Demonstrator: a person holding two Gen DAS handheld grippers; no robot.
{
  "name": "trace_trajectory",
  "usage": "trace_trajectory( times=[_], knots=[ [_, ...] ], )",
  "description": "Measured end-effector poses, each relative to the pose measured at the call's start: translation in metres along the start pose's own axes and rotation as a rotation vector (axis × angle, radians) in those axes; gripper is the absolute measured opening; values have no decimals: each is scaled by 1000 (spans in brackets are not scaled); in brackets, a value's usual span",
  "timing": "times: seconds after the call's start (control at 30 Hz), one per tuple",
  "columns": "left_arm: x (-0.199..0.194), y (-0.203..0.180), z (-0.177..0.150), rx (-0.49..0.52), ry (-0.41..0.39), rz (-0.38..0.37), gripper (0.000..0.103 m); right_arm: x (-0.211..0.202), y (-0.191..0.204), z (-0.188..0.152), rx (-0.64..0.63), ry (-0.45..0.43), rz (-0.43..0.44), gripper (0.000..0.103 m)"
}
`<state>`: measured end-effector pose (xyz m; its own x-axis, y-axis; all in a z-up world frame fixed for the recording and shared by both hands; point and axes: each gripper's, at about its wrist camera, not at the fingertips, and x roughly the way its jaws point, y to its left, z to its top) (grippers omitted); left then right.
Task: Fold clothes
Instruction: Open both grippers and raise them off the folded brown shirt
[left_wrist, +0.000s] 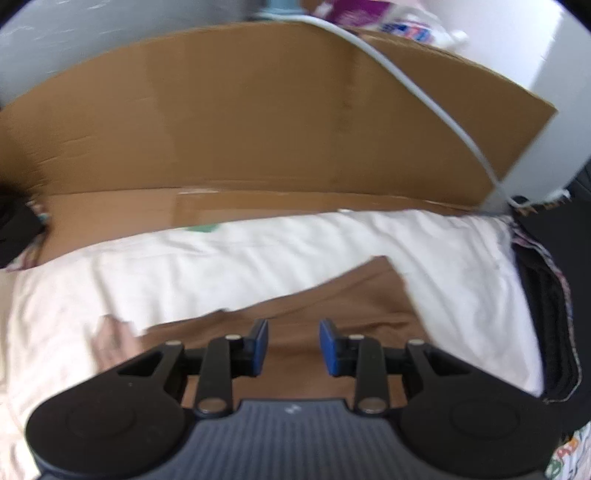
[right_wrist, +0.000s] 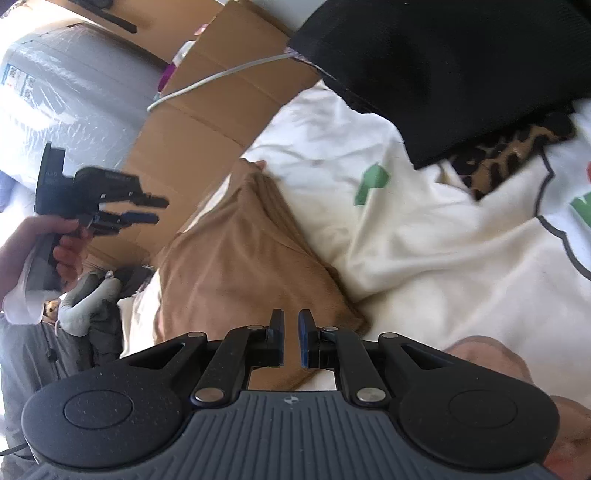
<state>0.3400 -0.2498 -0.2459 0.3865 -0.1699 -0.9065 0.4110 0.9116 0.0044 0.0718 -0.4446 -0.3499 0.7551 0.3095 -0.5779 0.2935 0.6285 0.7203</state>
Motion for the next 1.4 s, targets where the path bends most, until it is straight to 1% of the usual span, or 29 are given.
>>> trace_trajectory(
  times=[0.1,0.2,0.23,0.3,0.33,0.4,0.43,0.53,0.57,0.63,0.7,0.77,0.83,0.87,0.9,0.93,1.0,1.03,1.07,1.1,1.13,1.2,1.3,1.37,1.4],
  knots=[
    [-2,18,-6,-36,19,45,33,0,1,4,16,-9,4,8],
    [1,40,-18,-99,23,53,34,8,4,6,-5,6,-6,8],
    [6,46,-22,-105,23,51,37,11,5,5,-19,16,-10,8],
    [21,57,-29,-103,38,59,37,17,7,3,-55,36,-23,8],
    [32,62,-32,-96,49,78,37,20,8,2,-74,45,-32,8],
    [45,71,-36,-92,27,103,36,25,3,1,-79,53,-61,8],
    [51,76,-38,-106,7,94,36,27,0,0,-76,56,-75,10],
    [70,89,-39,-148,22,53,34,32,-5,0,-65,67,-95,10],
    [75,88,-38,-133,23,46,34,32,-3,-1,-79,73,-101,11],
    [81,83,-36,-80,18,59,34,33,0,-1,-102,84,-113,11],
    [86,78,-33,-29,14,70,34,30,0,2,-60,98,-124,11],
    [86,77,-28,-15,37,74,34,24,0,4,-19,91,-134,11],
    [78,78,-24,-23,49,77,35,19,3,5,-13,71,-140,11],
    [69,79,-24,-37,35,78,38,17,5,4,-10,68,-135,11],
    [60,79,-23,-51,22,78,50,14,7,4,-7,65,-131,19],
    [48,80,-23,-67,9,80,59,10,11,3,-5,60,-128,29],
    [23,81,-25,-91,-12,72,60,-4,21,4,-12,44,-109,36],
    [9,81,-28,-103,-15,55,60,-11,26,6,-19,35,-97,41],
    [-2,81,-31,-110,-14,41,60,-18,30,7,-24,27,-90,43],
    [-12,81,-35,-115,-13,26,60,-24,33,9,-23,20,-86,44],
    [-22,80,-40,-123,-8,11,65,-31,35,11,-19,12,-80,44],
    [-37,79,-53,-142,18,-24,70,-43,40,13,-7,-9,-73,45],
    [-61,76,-79,-177,31,-77,70,-55,43,18,0,-19,-76,46],
    [-74,76,-96,-219,29,-106,70,-62,43,23,-13,-22,-73,47],
    [-80,77,-105,-237,28,-117,70,-66,40,26,-2,-33,-79,48]
  ],
)
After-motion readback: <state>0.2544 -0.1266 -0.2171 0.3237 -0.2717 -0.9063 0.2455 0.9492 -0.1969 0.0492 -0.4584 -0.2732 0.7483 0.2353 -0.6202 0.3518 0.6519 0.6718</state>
